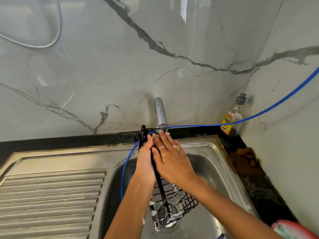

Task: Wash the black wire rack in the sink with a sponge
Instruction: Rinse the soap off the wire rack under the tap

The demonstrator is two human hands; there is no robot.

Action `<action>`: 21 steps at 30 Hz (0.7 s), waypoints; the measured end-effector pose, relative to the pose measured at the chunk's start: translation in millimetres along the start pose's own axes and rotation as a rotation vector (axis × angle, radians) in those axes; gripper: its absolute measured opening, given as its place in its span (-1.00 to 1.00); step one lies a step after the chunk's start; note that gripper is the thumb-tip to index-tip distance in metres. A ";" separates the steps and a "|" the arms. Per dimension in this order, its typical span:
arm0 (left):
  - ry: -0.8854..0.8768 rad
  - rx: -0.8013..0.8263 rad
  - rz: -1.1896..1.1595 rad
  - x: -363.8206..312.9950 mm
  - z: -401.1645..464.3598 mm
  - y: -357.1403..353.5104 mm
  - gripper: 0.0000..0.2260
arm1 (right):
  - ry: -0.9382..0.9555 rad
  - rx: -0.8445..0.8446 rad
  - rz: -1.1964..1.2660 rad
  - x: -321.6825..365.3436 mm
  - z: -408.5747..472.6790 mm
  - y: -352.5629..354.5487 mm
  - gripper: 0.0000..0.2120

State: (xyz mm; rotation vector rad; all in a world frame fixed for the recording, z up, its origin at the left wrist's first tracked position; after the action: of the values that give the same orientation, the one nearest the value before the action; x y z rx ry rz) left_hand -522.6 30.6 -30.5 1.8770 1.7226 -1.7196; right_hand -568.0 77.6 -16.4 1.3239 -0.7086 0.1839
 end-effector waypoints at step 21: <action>0.003 -0.020 -0.100 -4.9 2.7 -5.2 -0.60 | -0.009 0.031 0.025 -13.2 30.2 10.9 -0.49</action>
State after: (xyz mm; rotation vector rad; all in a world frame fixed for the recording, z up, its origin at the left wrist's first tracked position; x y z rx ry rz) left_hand -526.8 27.5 -24.9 1.8155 1.8575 -1.7262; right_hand -594.9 56.0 -12.8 1.3463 -0.7327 0.2103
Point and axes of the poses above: each hand's wrist, its own z-axis towards the middle knuckle, its own y-axis out of the back of the hand, x = y × z, the point moved 4 cm from there along z, towards the middle knuckle, and after that the axes turned 8 degrees about z, right-handed, at the moved point
